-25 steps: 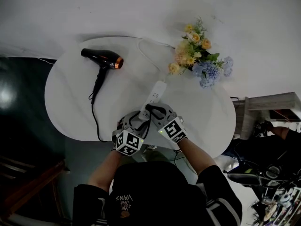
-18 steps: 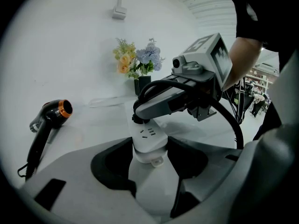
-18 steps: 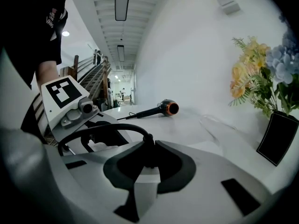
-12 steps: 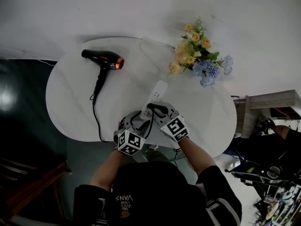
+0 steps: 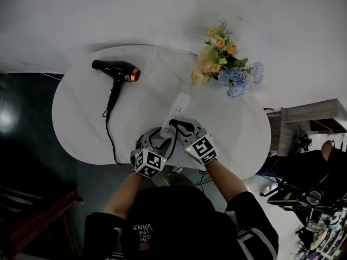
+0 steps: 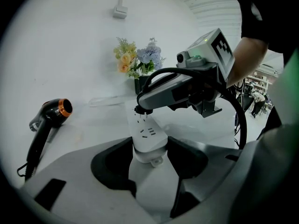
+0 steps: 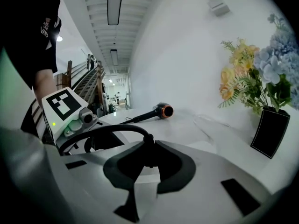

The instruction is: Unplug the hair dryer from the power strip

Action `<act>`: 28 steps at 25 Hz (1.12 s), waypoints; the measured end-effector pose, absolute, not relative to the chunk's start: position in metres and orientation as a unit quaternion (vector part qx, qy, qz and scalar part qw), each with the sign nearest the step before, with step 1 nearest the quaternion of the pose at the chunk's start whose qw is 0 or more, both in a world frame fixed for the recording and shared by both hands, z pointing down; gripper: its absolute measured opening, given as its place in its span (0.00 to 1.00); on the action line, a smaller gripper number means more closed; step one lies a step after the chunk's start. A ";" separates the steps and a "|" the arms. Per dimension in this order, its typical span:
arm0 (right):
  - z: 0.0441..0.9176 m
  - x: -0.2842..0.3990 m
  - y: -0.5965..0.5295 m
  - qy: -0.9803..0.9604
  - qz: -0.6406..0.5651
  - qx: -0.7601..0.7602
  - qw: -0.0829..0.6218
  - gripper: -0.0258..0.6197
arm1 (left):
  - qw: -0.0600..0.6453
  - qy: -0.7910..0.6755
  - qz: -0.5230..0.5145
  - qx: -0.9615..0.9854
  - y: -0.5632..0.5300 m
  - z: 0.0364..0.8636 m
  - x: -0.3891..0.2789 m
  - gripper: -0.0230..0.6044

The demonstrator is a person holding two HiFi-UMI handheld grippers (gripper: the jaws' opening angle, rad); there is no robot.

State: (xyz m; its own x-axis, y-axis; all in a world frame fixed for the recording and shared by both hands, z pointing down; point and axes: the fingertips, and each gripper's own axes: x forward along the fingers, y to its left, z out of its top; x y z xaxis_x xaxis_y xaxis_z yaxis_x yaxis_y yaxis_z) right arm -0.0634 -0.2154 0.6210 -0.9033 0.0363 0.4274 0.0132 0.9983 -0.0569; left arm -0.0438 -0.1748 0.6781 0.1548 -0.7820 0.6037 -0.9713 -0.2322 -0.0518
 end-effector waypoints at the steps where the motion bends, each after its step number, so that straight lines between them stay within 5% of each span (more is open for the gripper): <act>1: 0.620 -0.062 -0.216 -0.976 0.028 -0.008 0.218 0.15 | 0.179 -0.593 0.265 0.739 -0.175 0.678 -0.044 0.44; 25: 0.577 -0.012 -0.211 -0.965 0.096 0.172 0.171 0.15 | 0.150 -0.549 0.267 0.778 -0.161 0.632 -0.053 0.44; 28: 0.570 -0.008 -0.206 -0.961 0.103 0.199 0.162 0.15 | 0.139 -0.547 0.261 0.783 -0.154 0.616 -0.061 0.37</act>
State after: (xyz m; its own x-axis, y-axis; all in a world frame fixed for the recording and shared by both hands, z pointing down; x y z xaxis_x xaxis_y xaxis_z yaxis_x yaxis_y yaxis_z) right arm -0.0083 -0.2062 0.5698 -0.8688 -0.3489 0.3514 -0.4153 0.8999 -0.1331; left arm -0.0612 -0.1544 0.6162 0.2652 -0.7848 0.5601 -0.9295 -0.3626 -0.0679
